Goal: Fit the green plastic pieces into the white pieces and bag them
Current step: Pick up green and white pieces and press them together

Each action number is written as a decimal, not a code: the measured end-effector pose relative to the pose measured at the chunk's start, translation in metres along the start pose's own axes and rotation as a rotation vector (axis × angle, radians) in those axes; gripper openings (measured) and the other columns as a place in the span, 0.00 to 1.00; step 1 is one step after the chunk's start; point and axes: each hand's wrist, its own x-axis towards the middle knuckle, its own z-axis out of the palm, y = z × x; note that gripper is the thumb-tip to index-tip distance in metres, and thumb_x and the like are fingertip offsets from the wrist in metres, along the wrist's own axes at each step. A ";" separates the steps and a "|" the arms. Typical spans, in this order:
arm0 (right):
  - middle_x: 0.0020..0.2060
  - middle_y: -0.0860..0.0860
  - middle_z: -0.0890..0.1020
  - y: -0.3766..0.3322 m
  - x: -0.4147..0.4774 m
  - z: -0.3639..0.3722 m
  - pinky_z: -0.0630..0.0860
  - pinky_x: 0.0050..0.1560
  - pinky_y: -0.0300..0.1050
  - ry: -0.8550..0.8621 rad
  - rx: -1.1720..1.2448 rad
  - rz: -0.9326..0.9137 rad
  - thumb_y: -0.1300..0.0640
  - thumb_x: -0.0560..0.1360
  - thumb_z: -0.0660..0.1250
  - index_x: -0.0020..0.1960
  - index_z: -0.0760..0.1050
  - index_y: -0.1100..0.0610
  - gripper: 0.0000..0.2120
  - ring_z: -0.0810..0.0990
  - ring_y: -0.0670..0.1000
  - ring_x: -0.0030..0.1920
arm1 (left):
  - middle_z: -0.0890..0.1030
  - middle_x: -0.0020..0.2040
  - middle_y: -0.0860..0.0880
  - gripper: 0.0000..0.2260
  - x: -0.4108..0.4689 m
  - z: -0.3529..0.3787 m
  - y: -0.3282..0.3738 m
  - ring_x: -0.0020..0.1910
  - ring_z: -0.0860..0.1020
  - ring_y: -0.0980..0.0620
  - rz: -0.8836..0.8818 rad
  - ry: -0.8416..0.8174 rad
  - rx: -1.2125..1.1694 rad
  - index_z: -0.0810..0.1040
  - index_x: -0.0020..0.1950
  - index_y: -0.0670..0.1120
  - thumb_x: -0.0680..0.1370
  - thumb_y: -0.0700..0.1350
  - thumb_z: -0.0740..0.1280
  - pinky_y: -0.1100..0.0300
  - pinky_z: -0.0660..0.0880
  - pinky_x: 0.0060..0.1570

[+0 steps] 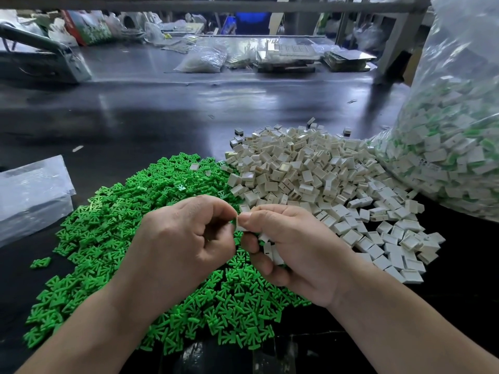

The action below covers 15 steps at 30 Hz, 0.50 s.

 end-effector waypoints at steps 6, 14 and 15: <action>0.31 0.50 0.76 0.002 0.001 0.000 0.61 0.20 0.34 0.013 0.037 -0.032 0.57 0.78 0.67 0.33 0.77 0.50 0.15 0.70 0.47 0.24 | 0.82 0.33 0.55 0.03 -0.002 0.004 0.001 0.34 0.80 0.57 -0.185 0.016 -0.184 0.80 0.43 0.55 0.71 0.48 0.68 0.69 0.74 0.30; 0.34 0.52 0.78 0.001 0.002 -0.007 0.61 0.20 0.35 -0.018 0.075 -0.010 0.55 0.74 0.68 0.42 0.76 0.54 0.04 0.72 0.47 0.25 | 0.82 0.32 0.47 0.06 -0.003 0.004 0.002 0.28 0.79 0.56 -0.337 -0.127 -0.559 0.79 0.39 0.53 0.75 0.52 0.67 0.67 0.74 0.28; 0.34 0.52 0.78 0.002 0.002 -0.007 0.61 0.20 0.35 -0.020 0.087 -0.010 0.55 0.74 0.68 0.44 0.76 0.54 0.03 0.72 0.47 0.25 | 0.81 0.31 0.46 0.07 -0.003 0.005 0.001 0.26 0.78 0.56 -0.349 -0.130 -0.564 0.78 0.38 0.52 0.76 0.50 0.67 0.68 0.72 0.26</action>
